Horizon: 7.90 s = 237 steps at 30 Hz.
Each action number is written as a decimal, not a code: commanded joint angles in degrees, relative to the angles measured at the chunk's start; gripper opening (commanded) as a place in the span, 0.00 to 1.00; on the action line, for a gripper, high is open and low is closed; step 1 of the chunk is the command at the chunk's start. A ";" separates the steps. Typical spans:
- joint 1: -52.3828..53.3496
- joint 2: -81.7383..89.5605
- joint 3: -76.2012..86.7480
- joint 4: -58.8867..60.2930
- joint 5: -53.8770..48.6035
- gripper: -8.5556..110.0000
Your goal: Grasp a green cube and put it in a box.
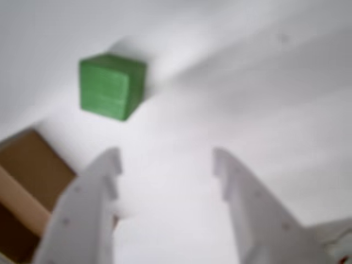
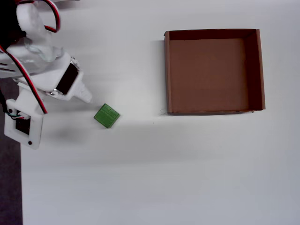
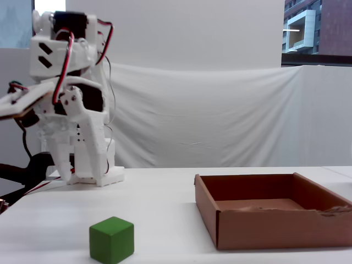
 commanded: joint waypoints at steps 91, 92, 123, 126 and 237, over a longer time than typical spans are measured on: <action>-6.15 -35.68 -36.56 6.15 2.37 0.27; -6.24 -35.68 -36.56 6.15 2.37 0.27; -6.50 -35.60 -36.30 5.98 2.81 0.26; -6.50 -35.60 -36.30 5.89 2.81 0.26; -45.00 -34.37 -48.87 20.57 3.43 0.18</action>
